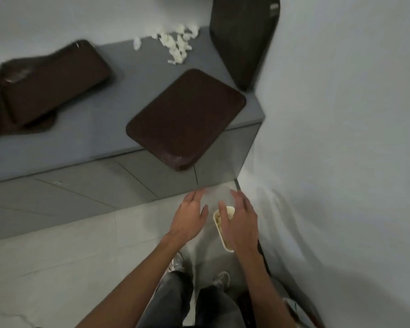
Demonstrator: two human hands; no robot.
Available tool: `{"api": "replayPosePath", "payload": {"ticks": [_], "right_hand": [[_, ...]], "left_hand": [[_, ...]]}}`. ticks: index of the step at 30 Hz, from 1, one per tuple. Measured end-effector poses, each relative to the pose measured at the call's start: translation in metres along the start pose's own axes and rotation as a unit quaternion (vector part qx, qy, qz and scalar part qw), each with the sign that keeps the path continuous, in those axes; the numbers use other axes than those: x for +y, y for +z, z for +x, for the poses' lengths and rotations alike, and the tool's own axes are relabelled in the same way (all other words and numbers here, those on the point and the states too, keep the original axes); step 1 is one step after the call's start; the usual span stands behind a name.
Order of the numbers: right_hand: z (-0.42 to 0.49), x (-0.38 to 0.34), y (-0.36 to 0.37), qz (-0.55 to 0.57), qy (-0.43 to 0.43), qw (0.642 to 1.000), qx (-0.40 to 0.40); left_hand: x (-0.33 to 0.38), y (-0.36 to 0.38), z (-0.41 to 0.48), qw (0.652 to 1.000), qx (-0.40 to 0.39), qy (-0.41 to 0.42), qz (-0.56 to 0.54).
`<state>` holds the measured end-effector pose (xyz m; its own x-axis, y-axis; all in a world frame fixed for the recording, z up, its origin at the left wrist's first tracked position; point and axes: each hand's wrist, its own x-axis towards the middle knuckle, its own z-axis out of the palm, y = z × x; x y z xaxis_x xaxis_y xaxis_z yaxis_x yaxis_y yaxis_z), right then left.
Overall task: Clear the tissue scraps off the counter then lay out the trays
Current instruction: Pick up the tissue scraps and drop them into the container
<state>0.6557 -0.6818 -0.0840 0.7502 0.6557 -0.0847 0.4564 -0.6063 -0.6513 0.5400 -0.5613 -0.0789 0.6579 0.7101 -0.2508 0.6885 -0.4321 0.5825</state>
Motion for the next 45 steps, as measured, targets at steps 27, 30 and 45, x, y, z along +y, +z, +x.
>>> {"api": "replayPosePath", "payload": {"ticks": [27,30,45], "right_hand": [[0.130,-0.249,-0.004,-0.014,-0.090,0.994,-0.053],[0.177,-0.250,-0.001,-0.012,-0.092,0.994,-0.053],[0.460,-0.272,0.023,-0.056,-0.136,0.985,-0.094]], "left_hand": [[-0.089,-0.277,0.076,0.978,0.190,0.011,-0.088],[-0.082,-0.288,0.120,0.978,0.196,0.007,-0.078],[-0.082,-0.324,0.379,0.983,0.175,-0.046,-0.007]]}}
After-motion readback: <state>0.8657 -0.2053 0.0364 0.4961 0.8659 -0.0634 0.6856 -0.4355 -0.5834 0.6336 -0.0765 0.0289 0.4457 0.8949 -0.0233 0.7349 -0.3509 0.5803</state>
